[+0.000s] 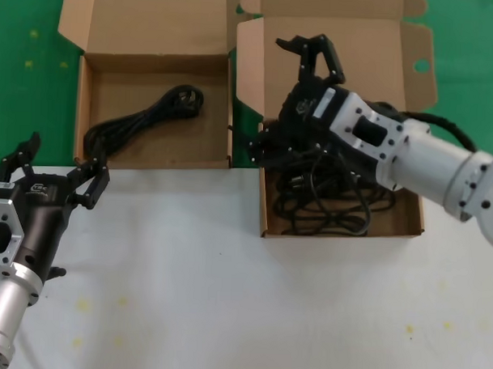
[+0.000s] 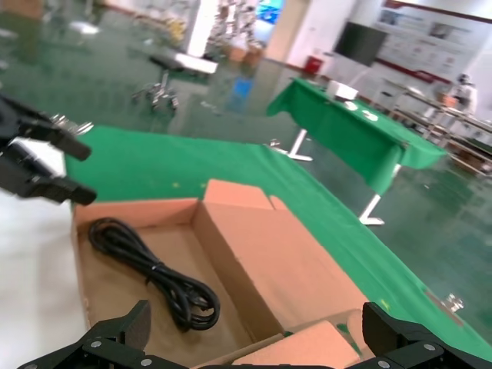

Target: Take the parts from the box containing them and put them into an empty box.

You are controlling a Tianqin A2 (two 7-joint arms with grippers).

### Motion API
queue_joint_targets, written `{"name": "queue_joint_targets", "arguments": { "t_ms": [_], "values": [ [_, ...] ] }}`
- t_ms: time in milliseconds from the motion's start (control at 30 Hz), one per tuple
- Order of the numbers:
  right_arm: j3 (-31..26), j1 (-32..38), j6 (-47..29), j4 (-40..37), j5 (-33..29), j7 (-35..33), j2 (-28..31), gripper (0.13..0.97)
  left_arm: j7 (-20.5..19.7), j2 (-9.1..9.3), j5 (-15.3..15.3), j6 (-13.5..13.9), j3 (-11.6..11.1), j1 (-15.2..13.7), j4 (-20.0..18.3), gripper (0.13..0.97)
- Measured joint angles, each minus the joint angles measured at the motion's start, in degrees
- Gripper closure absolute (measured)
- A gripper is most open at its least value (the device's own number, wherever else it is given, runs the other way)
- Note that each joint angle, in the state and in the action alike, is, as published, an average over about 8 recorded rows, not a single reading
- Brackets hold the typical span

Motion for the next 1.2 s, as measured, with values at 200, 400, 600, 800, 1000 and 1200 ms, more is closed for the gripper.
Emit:
{"name": "queue_joint_targets", "arguments": {
  "t_ms": [200, 400, 600, 800, 1000, 1200],
  "values": [
    [2.9, -4.7, 3.5, 0.8, 3.5, -0.7, -0.6, 0.129, 0.0, -0.02, -0.1, -0.1, -0.1, 0.1, -0.1, 0.511],
    [5.8, -9.4, 7.0, 1.7, 7.0, -1.3, -1.3, 0.129, 0.0, -0.03, -0.2, -0.2, -0.1, 0.2, -0.1, 0.369],
    [8.7, -14.0, 10.6, 2.5, 10.6, -2.0, -1.9, 0.129, 0.0, -0.05, -0.2, -0.3, -0.2, 0.3, -0.2, 0.274],
    [11.6, -18.7, 14.1, 3.4, 14.1, -2.6, -2.6, 0.129, 0.0, -0.07, -0.3, -0.4, -0.3, 0.4, -0.2, 0.197],
    [14.5, -23.4, 17.6, 4.2, 17.6, -3.3, -3.2, 0.129, 0.1, -0.08, -0.4, -0.5, -0.4, 0.5, -0.3, 0.152],
    [17.3, -28.1, 21.2, 5.1, 21.2, -4.0, -3.8, 0.129, 0.1, -0.1, -0.5, -0.5, -0.4, 0.6, -0.3, 0.137]
  ]
}}
